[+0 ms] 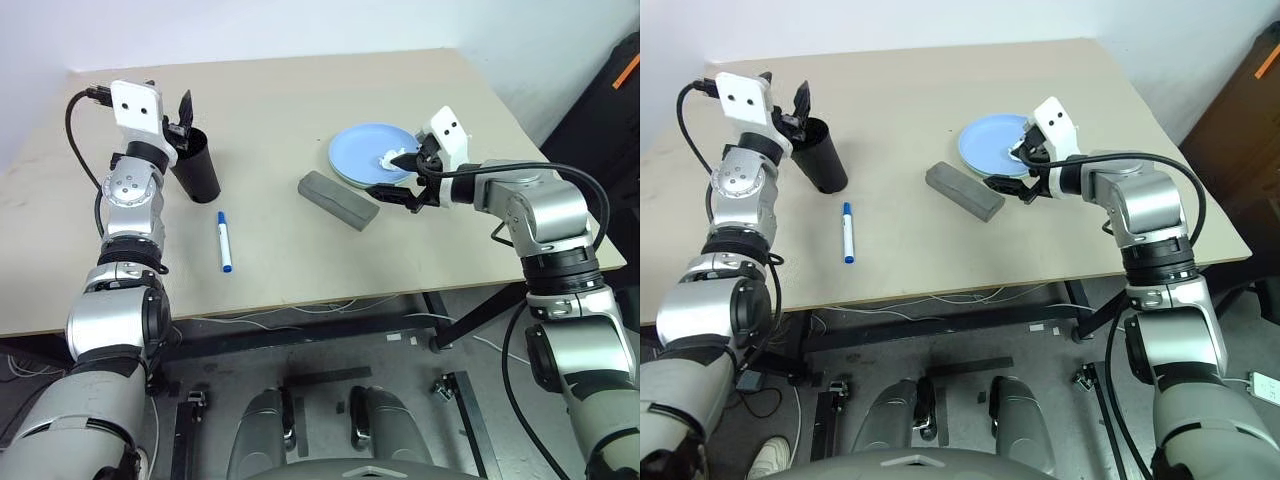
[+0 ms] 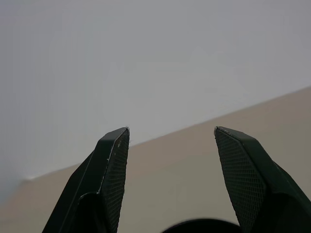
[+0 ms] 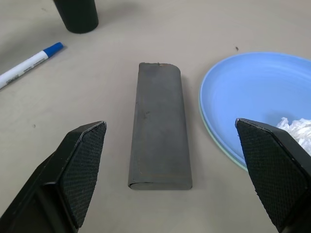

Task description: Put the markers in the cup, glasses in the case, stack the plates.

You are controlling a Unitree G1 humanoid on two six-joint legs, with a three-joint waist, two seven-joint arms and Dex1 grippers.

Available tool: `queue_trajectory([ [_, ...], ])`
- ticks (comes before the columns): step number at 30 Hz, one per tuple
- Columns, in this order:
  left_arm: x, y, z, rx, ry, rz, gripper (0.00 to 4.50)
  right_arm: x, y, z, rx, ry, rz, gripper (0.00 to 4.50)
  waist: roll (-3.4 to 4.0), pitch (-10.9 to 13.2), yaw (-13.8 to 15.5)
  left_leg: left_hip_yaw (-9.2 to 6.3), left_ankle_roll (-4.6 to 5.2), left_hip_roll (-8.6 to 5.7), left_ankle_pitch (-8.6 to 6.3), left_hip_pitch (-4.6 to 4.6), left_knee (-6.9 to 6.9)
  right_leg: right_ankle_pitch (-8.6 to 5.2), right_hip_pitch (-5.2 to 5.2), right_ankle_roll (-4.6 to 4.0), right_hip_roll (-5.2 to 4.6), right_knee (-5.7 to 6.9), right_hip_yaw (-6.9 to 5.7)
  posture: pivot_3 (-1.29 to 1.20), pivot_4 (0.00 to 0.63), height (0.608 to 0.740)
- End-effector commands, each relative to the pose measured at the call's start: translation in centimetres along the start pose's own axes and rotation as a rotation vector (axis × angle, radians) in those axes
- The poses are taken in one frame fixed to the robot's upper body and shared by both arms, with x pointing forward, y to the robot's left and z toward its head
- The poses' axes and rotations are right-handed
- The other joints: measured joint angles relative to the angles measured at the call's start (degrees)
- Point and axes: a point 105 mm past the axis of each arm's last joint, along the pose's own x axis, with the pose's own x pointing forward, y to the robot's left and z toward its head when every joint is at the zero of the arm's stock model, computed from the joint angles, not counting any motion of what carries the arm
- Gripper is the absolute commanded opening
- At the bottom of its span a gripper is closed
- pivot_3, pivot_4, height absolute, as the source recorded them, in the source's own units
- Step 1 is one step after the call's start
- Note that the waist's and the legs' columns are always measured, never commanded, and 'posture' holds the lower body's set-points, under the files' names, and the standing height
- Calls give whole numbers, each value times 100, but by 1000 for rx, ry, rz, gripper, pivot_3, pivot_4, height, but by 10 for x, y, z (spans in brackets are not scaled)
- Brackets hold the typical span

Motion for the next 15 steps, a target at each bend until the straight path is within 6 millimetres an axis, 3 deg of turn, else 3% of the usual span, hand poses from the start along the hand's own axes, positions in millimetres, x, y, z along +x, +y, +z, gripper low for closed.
queue_trajectory([
  [1, 2, -9, 20, -26, -74, -110, 2917, -7, -3, 18, -21, -54, -10, 4500, 0, 0, -3, 0, 0, 0, 0, 0, 0, 0, 1, 0, 0, 0, 0, 0, 150, 740],
  [6, -14, -22, 44, -157, -63, -236, 2917, -8, 0, 17, -20, -64, 7, 4500, 0, 0, -35, -1, 0, 1, 0, 1, 0, 0, 0, 0, 0, 4, 3, 0, 150, 740],
  [15, -63, -32, 66, -118, 144, -51, 2917, -11, 4, 18, -40, -73, 60, 4500, 0, 0, 2, -11, 0, 1, 1, 15, 13, -2, 19, 3, 3, 14, 2, 0, 150, 740],
])
